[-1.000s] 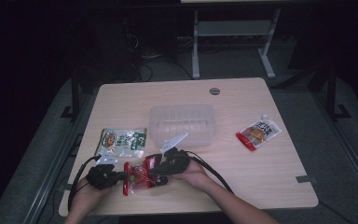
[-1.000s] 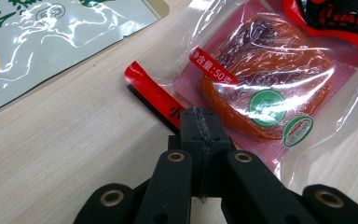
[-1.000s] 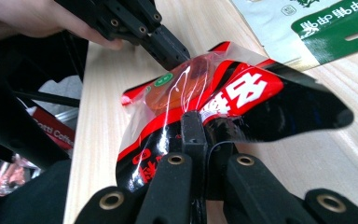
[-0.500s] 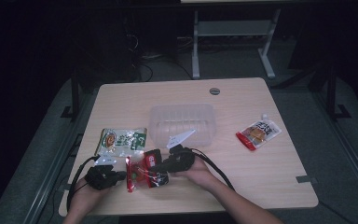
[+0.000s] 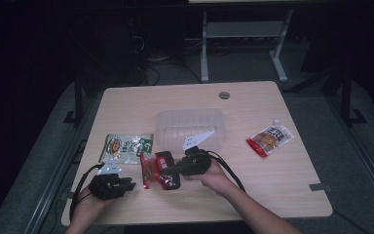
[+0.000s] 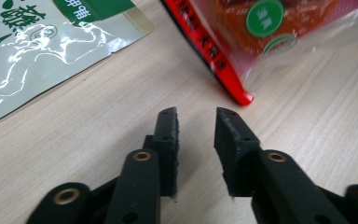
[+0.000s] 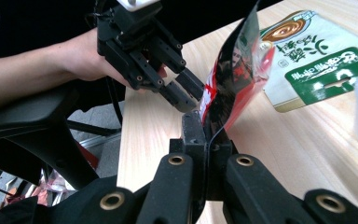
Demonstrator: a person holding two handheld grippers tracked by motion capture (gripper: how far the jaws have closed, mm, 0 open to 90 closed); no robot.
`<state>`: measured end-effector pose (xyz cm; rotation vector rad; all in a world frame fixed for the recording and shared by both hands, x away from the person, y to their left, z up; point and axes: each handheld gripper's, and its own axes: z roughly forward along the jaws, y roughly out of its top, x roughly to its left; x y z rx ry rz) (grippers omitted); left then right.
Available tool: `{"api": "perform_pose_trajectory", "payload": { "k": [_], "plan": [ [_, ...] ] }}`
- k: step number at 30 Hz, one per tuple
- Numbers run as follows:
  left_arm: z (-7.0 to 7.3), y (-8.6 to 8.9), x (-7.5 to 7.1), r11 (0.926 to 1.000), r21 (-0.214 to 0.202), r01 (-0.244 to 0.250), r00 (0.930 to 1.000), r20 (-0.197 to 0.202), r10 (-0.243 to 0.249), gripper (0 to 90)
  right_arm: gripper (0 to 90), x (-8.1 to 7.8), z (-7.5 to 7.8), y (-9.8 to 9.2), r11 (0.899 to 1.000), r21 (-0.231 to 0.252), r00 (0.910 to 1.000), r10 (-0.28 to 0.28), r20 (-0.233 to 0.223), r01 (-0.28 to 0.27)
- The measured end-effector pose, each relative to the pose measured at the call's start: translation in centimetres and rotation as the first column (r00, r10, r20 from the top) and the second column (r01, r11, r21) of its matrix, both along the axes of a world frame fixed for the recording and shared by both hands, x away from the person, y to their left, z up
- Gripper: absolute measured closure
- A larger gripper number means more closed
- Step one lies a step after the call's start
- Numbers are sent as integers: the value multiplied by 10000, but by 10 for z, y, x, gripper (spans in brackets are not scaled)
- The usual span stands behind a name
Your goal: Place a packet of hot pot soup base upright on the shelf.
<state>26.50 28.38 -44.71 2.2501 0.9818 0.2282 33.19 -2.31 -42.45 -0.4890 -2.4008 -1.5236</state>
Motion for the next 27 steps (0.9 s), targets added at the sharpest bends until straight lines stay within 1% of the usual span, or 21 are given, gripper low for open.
{"api": "perform_pose_trajectory", "payload": {
  "k": [1,3,4,6,8,9,13,15,16,19,20,21,24,27],
  "plan": [
    [-1,-1,0,10000,-37,30,10000,9,-30,641,900,0,4,-4,9999,118,10000,-5,54,4],
    [-1,-1,0,10000,-18,48,10000,-23,-48,629,900,0,5,-6,9999,152,10000,-6,99,5],
    [-1,-1,0,10000,-36,65,10000,-28,-65,602,900,0,9,-9,9996,268,10000,-27,79,25],
    [-1,-2,0,9999,-39,99,10000,8,-99,587,900,0,13,-13,9994,354,9998,-68,191,61],
    [0,-2,0,9999,-36,116,9999,-4,-116,569,900,0,16,-16,9991,427,9998,-61,175,54],
    [0,-2,-1,9999,-60,111,9999,17,-111,555,900,1,21,-21,9985,548,9996,-78,269,63],
    [0,-4,-2,9999,-90,120,9999,78,-119,522,900,1,29,-31,9967,788,9992,-199,344,171],
    [1,-4,-2,9998,-94,156,9998,85,-155,507,900,2,34,-37,9965,809,9989,-264,382,232],
    [1,-5,-2,9998,-125,146,9999,90,-145,503,900,3,36,-40,9962,824,9983,-309,485,269],
    [1,-6,-2,9997,-128,195,9998,101,-194,495,900,4,44,-49,9943,994,9975,-433,565,376],
    [1,-6,-2,9997,-128,195,9998,101,-194,494,900,4,44,-49,9943,994,9975,-433,565,376],
    [1,-6,-3,9997,-137,189,9998,88,-188,494,900,6,49,-55,9931,1079,9965,-523,655,450],
    [1,-5,-2,9998,-143,160,9998,82,-159,494,900,8,56,-65,9900,1272,9935,-721,875,607],
    [1,-5,-2,9998,-148,144,9999,93,-142,490,900,11,62,-76,9865,1389,9908,-1005,911,873]
  ]
}}
